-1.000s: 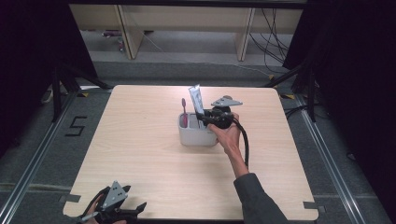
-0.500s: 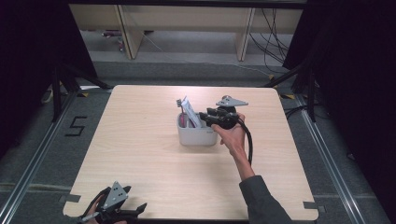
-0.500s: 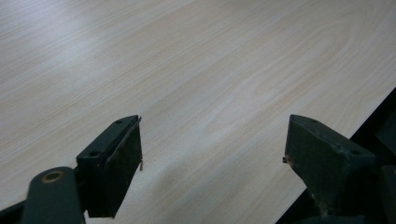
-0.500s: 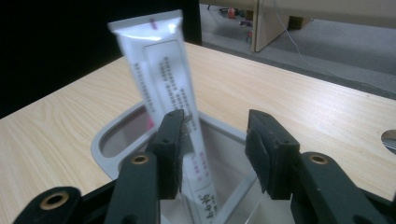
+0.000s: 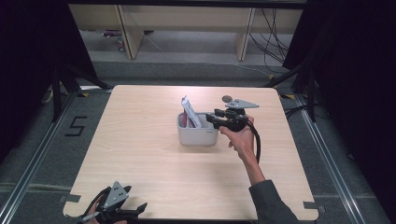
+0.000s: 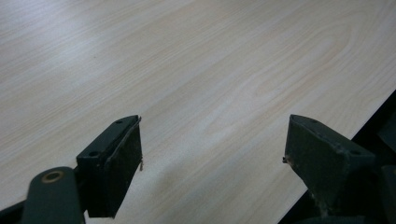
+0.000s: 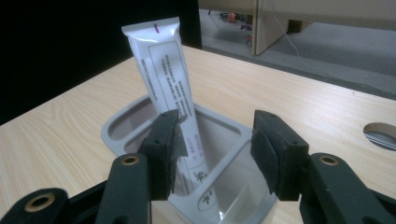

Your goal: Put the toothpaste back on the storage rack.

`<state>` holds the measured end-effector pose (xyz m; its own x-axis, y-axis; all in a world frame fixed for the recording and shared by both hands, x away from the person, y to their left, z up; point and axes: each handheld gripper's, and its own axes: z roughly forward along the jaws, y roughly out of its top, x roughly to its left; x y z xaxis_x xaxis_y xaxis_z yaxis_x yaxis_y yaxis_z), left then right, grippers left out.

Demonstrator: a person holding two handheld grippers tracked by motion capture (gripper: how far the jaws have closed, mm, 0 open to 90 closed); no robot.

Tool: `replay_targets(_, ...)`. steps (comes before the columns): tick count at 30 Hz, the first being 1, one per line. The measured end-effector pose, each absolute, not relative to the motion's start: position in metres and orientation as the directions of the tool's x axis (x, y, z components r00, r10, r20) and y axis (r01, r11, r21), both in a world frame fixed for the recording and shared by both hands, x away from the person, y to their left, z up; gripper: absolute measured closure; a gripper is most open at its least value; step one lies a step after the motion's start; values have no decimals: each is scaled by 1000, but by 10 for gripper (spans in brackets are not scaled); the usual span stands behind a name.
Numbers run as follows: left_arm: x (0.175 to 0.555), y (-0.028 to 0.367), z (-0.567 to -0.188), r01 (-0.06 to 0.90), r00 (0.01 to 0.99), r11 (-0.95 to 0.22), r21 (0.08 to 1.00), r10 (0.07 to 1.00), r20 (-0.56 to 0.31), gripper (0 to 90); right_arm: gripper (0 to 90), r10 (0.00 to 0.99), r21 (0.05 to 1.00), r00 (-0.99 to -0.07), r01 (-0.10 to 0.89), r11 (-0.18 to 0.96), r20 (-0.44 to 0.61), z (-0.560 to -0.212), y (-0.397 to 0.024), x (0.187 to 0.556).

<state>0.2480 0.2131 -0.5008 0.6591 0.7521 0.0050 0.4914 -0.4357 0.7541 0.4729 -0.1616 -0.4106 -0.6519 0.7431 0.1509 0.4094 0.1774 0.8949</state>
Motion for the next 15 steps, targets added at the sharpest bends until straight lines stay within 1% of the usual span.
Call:
replay_targets(1, 248, 213, -501, 491, 659, -436, 754, 752, 5, 184, 525, 744, 902, -658, 385, 196, 119, -411, -164, 473)
replay_targets(2, 249, 213, -501, 490, 659, -429, 758, 752, 0, 184, 525, 738, 895, -657, 410, 178, 155, -411, -164, 472)
replay_targets(3, 249, 214, -499, 495, 660, -441, 749, 751, 5, 184, 521, 740, 893, -652, 417, 169, 164, -411, -166, 471)
replay_targets(5, 248, 213, -501, 491, 658, -435, 755, 753, 6, 184, 515, 739, 902, -661, 390, 186, 133, -413, -169, 472)
replay_targets(6, 248, 213, -501, 492, 658, -435, 754, 753, 5, 184, 515, 747, 896, -648, 408, 176, 149, -413, -169, 470)
replay_targets(7, 248, 213, -501, 492, 658, -435, 754, 753, 5, 185, 513, 742, 900, -658, 390, 195, 124, -414, -172, 470)
replay_targets(8, 249, 213, -500, 489, 659, -437, 754, 752, 9, 184, 510, 738, 893, -658, 411, 185, 150, -414, -171, 469)
replay_targets(9, 249, 213, -500, 493, 659, -442, 749, 752, 10, 184, 505, 746, 900, -653, 393, 187, 130, -414, -173, 469)
replay_targets(10, 249, 213, -501, 493, 660, -438, 752, 752, 6, 184, 503, 743, 894, -650, 413, 174, 156, -414, -173, 467)
replay_targets(12, 248, 213, -501, 492, 663, -442, 750, 749, 7, 184, 490, 747, 899, -653, 393, 193, 125, -415, -175, 467)
replay_targets(13, 248, 213, -501, 492, 661, -440, 751, 751, 7, 184, 488, 746, 888, -645, 427, 171, 166, -414, -174, 464)
replay_targets(14, 249, 213, -501, 491, 658, -436, 754, 753, 7, 184, 483, 744, 896, -653, 404, 184, 142, -414, -176, 465)
replay_targets(15, 249, 213, -501, 490, 660, -438, 754, 751, 8, 184, 471, 737, 895, -661, 403, 189, 142, -413, -177, 463)
